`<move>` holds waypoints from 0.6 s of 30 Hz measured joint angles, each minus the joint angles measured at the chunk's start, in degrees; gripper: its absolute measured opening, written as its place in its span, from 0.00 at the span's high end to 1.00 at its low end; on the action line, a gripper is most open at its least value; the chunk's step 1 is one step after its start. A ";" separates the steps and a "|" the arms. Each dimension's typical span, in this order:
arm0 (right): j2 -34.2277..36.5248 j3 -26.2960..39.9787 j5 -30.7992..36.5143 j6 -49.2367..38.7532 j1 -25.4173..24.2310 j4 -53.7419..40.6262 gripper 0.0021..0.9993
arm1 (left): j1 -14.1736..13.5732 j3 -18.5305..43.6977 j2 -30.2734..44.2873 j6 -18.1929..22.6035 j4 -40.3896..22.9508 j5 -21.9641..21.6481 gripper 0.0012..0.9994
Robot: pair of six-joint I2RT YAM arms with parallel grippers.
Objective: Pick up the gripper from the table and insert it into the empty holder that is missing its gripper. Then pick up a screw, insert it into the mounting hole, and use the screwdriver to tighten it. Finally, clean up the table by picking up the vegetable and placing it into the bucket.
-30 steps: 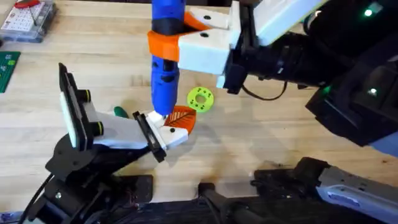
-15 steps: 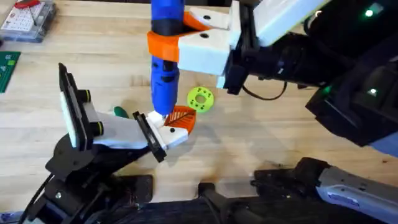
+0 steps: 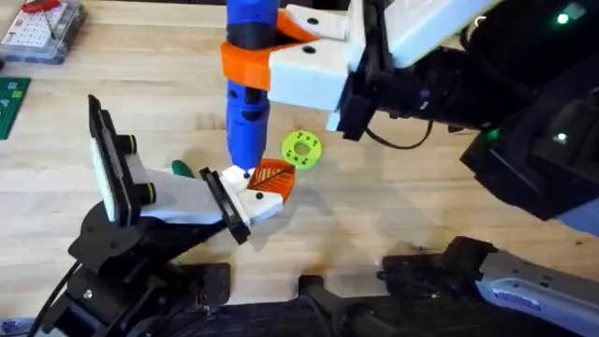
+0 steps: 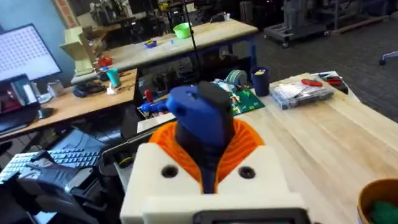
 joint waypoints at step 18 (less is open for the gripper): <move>0.00 0.00 -0.04 -0.43 0.01 -1.92 0.94 | 0.00 0.00 0.00 -0.21 -0.02 0.05 0.98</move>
